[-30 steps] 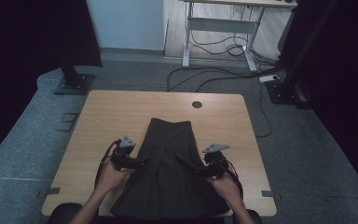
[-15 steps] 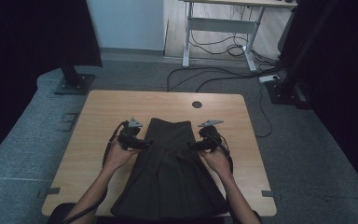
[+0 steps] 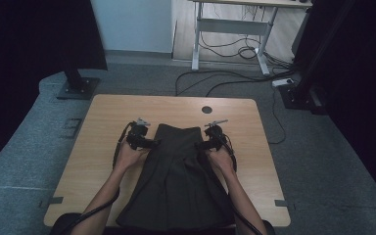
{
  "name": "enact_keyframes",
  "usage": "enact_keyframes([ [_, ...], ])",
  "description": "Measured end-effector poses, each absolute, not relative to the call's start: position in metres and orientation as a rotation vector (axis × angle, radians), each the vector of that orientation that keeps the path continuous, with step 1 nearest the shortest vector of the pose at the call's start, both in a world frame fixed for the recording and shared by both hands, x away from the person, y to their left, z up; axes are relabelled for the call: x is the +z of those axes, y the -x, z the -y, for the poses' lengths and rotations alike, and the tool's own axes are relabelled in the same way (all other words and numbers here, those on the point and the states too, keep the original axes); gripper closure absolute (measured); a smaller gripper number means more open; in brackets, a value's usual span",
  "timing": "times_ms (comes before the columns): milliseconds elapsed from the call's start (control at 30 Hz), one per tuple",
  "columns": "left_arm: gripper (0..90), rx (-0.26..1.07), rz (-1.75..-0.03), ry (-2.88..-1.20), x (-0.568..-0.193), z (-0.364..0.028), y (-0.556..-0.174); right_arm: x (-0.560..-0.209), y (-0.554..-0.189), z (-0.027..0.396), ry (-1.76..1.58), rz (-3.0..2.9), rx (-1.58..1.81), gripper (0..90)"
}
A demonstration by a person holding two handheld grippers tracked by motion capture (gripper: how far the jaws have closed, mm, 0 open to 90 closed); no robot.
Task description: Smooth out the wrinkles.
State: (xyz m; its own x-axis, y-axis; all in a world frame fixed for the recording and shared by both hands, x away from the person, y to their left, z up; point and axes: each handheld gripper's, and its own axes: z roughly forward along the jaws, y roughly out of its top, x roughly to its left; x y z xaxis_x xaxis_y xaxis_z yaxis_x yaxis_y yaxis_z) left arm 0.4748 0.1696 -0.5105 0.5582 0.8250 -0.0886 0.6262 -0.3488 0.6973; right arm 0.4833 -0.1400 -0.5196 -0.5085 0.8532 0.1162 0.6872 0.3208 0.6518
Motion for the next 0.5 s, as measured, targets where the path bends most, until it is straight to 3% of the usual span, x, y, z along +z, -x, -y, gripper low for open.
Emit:
enact_keyframes([
  [333, 21.6, 0.371, -1.22, -2.089, -0.525, -0.165, -0.496, -0.531, -0.502, 0.136, -1.419, -2.31, 0.965, 20.1],
  [500, 21.4, 0.377, -1.218, -2.168, -0.538, -0.157, -0.502, -0.539, -0.51, 0.132, -1.412, -2.319, 0.944, 20.7],
])
